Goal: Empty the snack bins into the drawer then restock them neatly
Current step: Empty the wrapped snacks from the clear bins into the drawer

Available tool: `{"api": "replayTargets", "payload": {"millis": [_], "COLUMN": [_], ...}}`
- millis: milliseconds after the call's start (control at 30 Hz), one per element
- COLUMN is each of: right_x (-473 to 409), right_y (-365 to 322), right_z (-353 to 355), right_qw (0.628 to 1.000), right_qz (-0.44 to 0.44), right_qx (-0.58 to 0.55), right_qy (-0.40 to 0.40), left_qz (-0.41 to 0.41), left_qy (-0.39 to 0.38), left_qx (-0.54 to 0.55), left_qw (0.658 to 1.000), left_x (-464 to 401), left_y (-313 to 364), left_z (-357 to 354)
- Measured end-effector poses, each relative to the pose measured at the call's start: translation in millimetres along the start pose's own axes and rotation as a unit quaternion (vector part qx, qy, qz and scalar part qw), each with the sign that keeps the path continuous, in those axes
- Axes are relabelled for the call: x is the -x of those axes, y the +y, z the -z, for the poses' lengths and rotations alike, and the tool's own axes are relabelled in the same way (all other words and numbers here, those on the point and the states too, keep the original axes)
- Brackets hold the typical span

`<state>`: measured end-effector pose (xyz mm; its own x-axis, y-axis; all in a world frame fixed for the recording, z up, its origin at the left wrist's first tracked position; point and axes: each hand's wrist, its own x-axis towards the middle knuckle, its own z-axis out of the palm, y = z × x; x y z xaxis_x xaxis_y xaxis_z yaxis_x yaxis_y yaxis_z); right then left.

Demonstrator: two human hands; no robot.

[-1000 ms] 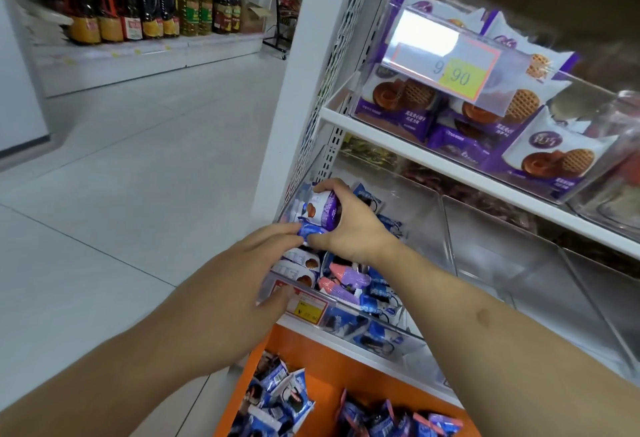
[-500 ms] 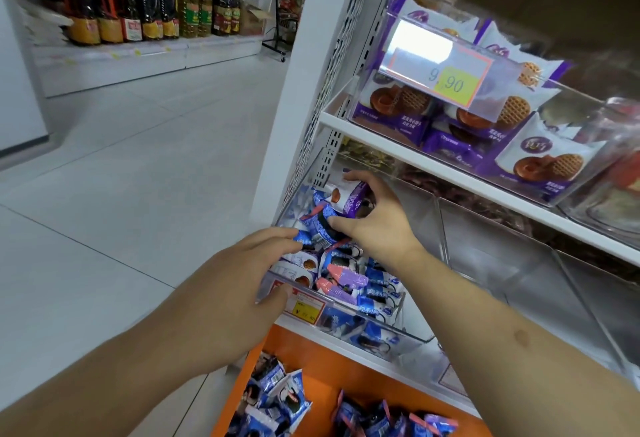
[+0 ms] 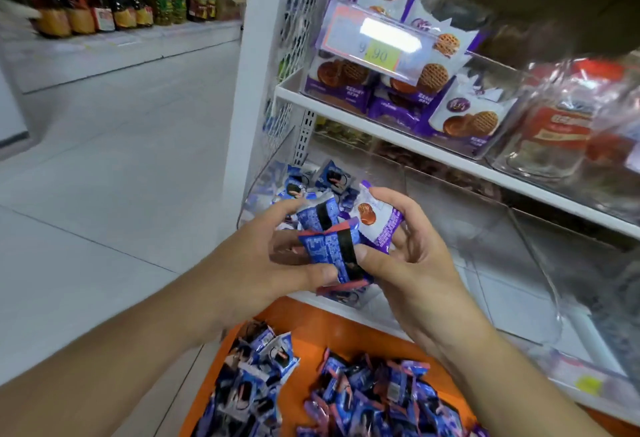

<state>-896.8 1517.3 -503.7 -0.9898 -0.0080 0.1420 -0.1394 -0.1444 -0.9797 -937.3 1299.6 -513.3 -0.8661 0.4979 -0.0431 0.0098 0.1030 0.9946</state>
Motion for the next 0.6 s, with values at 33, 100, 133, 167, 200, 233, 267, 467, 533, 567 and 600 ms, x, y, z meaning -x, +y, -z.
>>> {"api": "replayTargets", "payload": {"millis": [33,100,133,167,200,233,267,467,533,567,600], "right_x": [11.0,33.7,45.7,56.9,67.3,77.3,85.9,133.4,149.8,156.8,162.7], "right_y": [-2.4,-10.4,-15.7,-20.0,-24.6,-28.2,-30.6,-38.8,-39.7,-39.1,-39.6], "right_z": [4.1,11.2,14.0,16.2,16.7,17.0,18.7,39.3,47.2,51.6,55.0], "right_qw": [1.0,0.999,0.999,0.999,0.999,0.998,0.996,0.987,0.985,0.983,0.981], "right_qz": [-0.008,-0.022,-0.029,-0.034,-0.037,-0.037,-0.034,-0.053,-0.068,-0.073,-0.078], "right_qx": [0.001,0.013,0.014,0.012,0.016,0.033,0.057,0.083,0.096,0.104,0.115], "right_qy": [0.007,0.02,0.021,0.02,0.021,0.032,0.052,0.127,0.127,0.129,0.133], "left_qz": [0.003,0.006,0.009,0.01,0.008,0.003,0.001,0.044,0.039,0.032,0.027], "left_qy": [-0.001,0.024,0.042,0.058,0.068,0.071,0.067,-0.035,-0.011,0.002,0.019], "left_qx": [-0.004,-0.026,-0.036,-0.042,-0.049,-0.054,-0.054,0.077,0.063,0.028,-0.017], "left_qw": [1.0,0.999,0.998,0.997,0.996,0.996,0.996,0.995,0.997,0.999,0.999], "left_x": [3.7,10.0,13.2,16.7,20.2,25.4,30.5,63.1,65.3,64.6,62.4], "left_y": [2.2,6.6,10.1,15.0,19.5,24.3,28.3,38.9,36.4,34.2,30.1], "left_z": [-5.7,-17.5,-24.1,-32.0,-40.4,-50.6,-60.1,-92.5,-93.7,-93.8,-92.2]}}
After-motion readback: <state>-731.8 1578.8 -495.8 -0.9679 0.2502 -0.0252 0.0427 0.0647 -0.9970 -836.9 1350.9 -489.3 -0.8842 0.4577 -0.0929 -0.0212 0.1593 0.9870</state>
